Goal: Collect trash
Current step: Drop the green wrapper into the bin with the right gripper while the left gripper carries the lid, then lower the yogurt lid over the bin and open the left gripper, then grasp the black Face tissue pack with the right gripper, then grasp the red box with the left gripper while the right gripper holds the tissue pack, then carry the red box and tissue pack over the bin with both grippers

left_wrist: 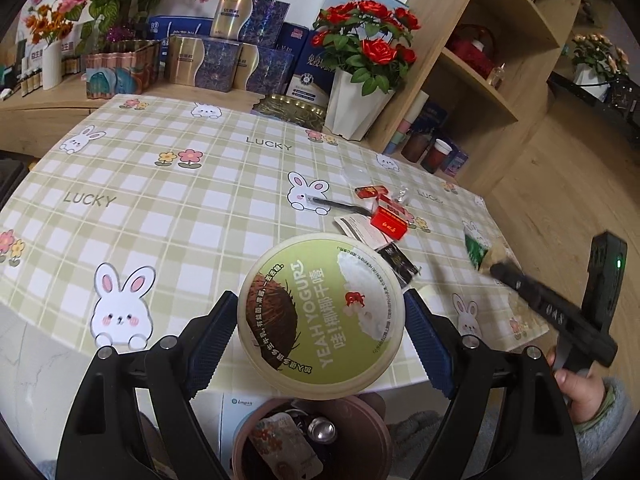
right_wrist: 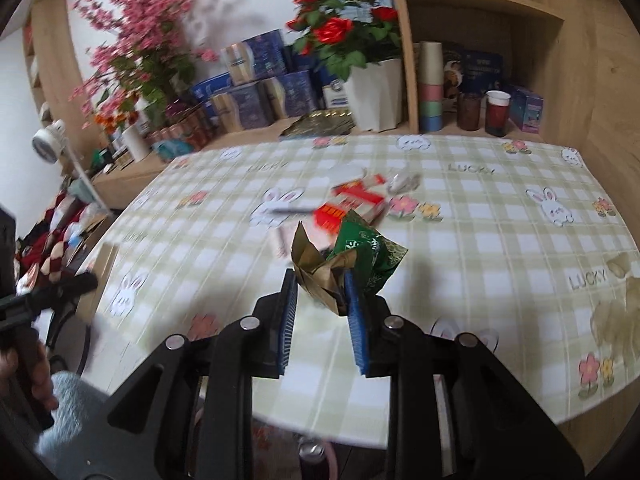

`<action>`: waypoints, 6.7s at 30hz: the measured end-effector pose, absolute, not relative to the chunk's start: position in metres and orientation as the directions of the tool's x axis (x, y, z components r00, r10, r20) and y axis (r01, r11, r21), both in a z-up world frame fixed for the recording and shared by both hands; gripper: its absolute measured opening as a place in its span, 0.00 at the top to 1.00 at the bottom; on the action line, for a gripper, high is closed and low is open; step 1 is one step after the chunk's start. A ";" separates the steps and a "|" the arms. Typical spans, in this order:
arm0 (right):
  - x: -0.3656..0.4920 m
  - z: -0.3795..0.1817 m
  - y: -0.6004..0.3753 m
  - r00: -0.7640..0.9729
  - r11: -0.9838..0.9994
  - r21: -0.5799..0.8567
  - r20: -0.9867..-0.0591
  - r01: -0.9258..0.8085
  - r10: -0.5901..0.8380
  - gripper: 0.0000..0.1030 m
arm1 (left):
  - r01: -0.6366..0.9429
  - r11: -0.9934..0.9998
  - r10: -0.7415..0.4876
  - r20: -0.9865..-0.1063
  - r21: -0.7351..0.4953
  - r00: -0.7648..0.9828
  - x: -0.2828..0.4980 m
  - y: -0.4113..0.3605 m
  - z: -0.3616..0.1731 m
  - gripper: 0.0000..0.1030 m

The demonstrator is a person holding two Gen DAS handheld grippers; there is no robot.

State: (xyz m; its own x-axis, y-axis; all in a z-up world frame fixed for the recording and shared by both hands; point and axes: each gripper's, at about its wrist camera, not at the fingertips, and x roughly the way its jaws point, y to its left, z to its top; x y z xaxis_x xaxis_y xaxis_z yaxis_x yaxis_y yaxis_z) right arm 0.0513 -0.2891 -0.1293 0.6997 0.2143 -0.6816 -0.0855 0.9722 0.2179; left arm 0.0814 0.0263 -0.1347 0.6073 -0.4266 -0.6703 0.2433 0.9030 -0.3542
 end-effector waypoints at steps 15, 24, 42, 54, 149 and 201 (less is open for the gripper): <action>-0.045 -0.138 -0.242 0.566 0.933 0.297 -0.742 -0.202 0.359 0.74 | 0.263 0.903 -0.427 -0.654 -0.339 0.624 0.001 0.040 -0.121 0.21; -0.059 -0.173 -0.204 0.415 0.888 0.400 -0.786 -0.225 0.459 0.74 | 0.256 0.905 -0.424 -0.658 -0.340 0.622 -0.022 0.048 -0.125 0.21; -0.055 -0.166 -0.194 0.466 0.918 0.324 -0.792 -0.228 0.395 0.16 | 0.233 0.911 -0.410 -0.676 -0.341 0.613 -0.026 0.056 -0.131 0.21; -0.051 -0.141 -0.232 0.595 0.971 0.213 -0.768 -0.110 0.236 0.06 | 0.262 0.916 -0.400 -0.716 -0.303 0.572 -0.024 0.032 -0.141 0.21; 0.159 -0.221 -0.287 0.547 0.970 0.197 -0.802 -0.141 0.242 0.68 | 0.316 0.941 -0.283 -0.797 -0.123 0.534 0.150 -0.040 -0.178 0.21; 0.022 -0.154 -0.322 0.678 0.942 0.333 -0.701 0.037 0.221 0.68 | 0.434 0.882 -0.401 -0.778 -0.184 0.484 0.145 -0.071 -0.125 0.48</action>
